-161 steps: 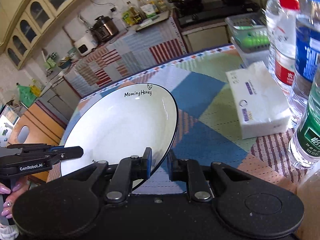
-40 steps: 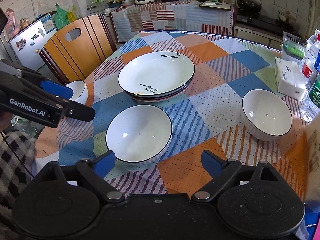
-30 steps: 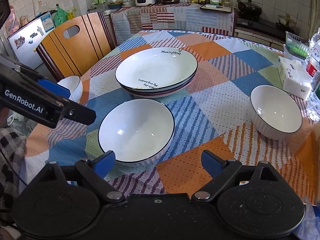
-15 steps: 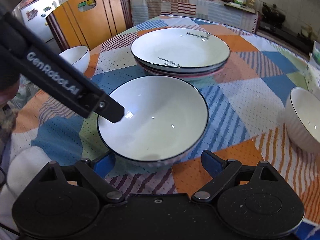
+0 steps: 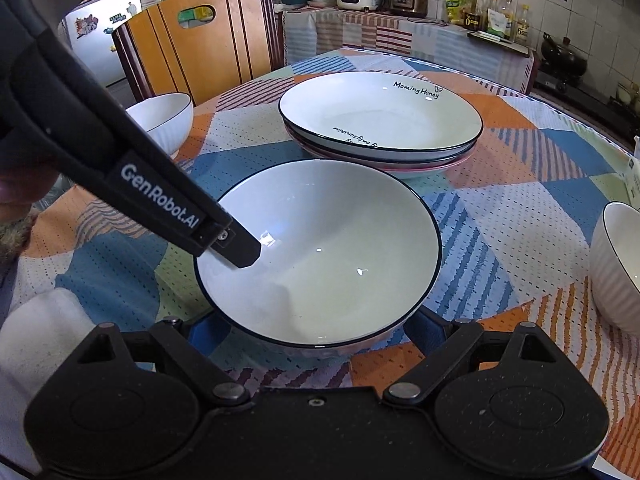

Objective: Organize plates and bowls
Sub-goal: 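Grip the rim of a white ribbed bowl with both grippers, then carry the white bowl beside the plate stack and open both grippers, then reach both grippers to a second white bowl and grip its rim, then carry the second bowl onto the first bowl and open both grippers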

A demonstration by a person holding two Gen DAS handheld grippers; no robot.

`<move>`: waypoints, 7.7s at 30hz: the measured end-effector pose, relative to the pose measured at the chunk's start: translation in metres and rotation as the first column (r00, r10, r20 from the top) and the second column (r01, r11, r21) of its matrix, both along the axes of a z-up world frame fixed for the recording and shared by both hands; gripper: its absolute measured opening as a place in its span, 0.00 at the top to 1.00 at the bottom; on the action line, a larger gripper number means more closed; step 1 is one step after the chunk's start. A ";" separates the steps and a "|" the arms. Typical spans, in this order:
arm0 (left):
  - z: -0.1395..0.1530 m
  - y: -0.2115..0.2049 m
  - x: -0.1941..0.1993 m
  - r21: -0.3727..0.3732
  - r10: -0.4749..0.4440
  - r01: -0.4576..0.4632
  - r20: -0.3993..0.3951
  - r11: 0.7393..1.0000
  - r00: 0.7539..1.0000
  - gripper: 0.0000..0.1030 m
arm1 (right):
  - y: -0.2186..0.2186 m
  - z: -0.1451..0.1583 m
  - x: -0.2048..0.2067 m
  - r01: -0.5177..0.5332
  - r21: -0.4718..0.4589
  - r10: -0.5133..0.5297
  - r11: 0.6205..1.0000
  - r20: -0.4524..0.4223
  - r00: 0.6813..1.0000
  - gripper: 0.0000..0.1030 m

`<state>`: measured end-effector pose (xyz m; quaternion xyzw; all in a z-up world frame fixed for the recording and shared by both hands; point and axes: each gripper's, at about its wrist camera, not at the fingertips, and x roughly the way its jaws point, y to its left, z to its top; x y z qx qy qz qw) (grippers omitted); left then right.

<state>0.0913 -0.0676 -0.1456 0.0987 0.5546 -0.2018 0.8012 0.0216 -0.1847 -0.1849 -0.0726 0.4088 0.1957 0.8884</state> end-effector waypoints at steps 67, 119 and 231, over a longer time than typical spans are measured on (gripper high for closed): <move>0.043 -0.136 0.172 -0.075 0.002 0.003 0.063 0.997 0.998 0.65 | -0.131 0.042 0.178 0.086 -0.184 -0.100 0.979 -0.067 0.993 0.09; 0.070 -0.175 0.038 0.046 -0.273 0.269 0.164 0.962 0.948 0.28 | -0.177 0.053 0.030 0.302 -0.116 -0.312 0.946 -0.088 0.946 0.08; 0.051 -0.145 0.175 -0.105 0.063 -0.054 0.089 0.993 0.994 0.79 | -0.128 0.060 0.191 0.186 -0.096 -0.190 0.978 -0.036 0.981 0.04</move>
